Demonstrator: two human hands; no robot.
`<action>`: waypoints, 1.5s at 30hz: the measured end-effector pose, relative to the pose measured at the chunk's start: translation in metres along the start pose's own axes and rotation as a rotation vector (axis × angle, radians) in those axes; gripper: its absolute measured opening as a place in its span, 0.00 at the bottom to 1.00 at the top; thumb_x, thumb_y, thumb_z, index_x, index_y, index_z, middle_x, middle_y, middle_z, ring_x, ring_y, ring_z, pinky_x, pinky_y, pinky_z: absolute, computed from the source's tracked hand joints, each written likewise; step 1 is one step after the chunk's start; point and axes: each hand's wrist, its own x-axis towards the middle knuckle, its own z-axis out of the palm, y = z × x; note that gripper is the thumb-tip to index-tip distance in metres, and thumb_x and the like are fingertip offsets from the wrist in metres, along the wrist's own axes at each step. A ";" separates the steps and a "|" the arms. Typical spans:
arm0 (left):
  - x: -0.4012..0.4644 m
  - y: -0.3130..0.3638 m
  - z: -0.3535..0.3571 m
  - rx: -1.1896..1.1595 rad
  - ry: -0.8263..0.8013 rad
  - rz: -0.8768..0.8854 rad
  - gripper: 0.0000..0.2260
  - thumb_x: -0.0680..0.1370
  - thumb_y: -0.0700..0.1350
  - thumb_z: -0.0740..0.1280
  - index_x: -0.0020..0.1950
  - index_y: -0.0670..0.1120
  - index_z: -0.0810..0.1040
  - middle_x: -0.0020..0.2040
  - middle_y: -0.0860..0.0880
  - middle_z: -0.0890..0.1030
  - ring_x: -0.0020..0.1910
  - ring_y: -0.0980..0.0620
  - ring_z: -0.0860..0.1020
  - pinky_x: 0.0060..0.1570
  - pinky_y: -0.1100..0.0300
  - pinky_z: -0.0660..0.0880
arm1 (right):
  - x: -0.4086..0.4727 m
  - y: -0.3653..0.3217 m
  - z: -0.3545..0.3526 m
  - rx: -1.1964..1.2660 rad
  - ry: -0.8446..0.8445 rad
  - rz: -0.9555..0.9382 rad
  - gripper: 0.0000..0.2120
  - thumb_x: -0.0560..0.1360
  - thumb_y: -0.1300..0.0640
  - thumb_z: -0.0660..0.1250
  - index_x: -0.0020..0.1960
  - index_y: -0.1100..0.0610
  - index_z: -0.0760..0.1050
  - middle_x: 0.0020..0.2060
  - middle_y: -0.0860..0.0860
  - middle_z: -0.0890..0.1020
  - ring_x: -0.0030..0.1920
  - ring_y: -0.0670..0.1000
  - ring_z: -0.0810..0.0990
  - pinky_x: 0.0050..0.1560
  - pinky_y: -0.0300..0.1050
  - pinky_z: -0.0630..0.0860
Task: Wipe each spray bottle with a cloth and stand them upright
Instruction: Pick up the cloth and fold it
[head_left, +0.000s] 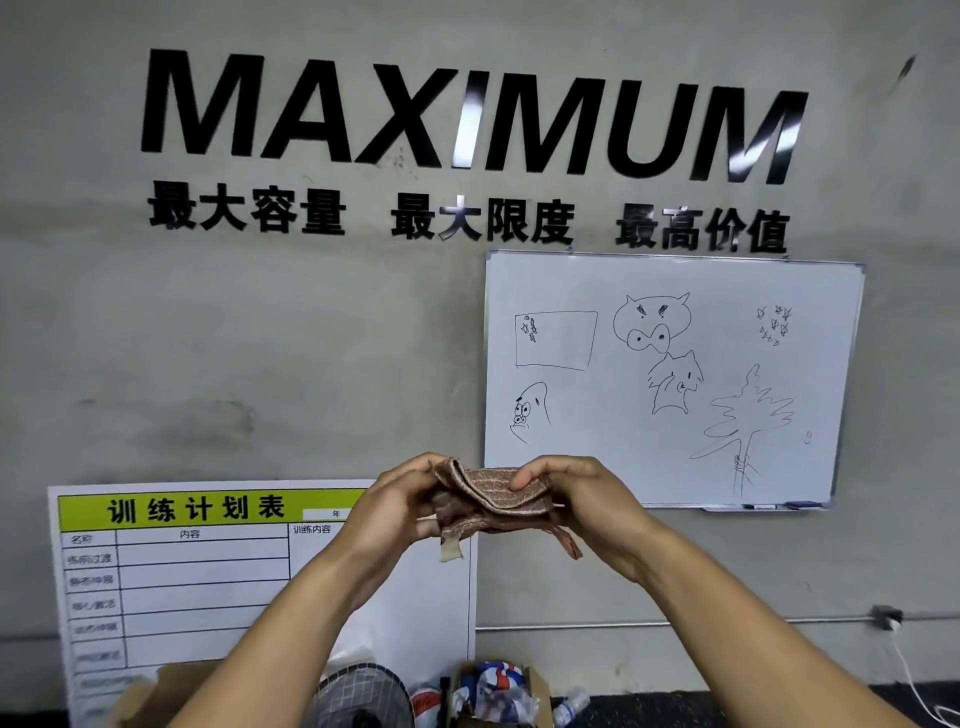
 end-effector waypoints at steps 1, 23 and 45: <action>0.000 0.001 0.000 -0.026 -0.003 -0.009 0.16 0.86 0.41 0.55 0.45 0.43 0.80 0.37 0.48 0.78 0.37 0.50 0.79 0.45 0.53 0.79 | -0.001 -0.002 0.001 0.011 0.007 -0.010 0.24 0.78 0.72 0.51 0.42 0.60 0.84 0.42 0.59 0.86 0.39 0.54 0.83 0.38 0.48 0.73; 0.004 -0.004 0.020 0.287 0.115 0.208 0.16 0.83 0.35 0.69 0.66 0.54 0.80 0.46 0.40 0.87 0.38 0.50 0.80 0.36 0.58 0.77 | -0.019 0.025 -0.006 -0.373 -0.037 -0.172 0.12 0.79 0.61 0.73 0.62 0.56 0.82 0.45 0.42 0.86 0.46 0.40 0.82 0.50 0.35 0.74; -0.165 -0.174 -0.050 0.186 0.567 -0.087 0.31 0.81 0.31 0.69 0.79 0.55 0.67 0.49 0.43 0.78 0.47 0.47 0.76 0.53 0.49 0.79 | -0.058 0.192 0.148 0.131 -0.186 0.133 0.10 0.79 0.71 0.69 0.54 0.59 0.76 0.49 0.64 0.84 0.46 0.55 0.84 0.48 0.50 0.81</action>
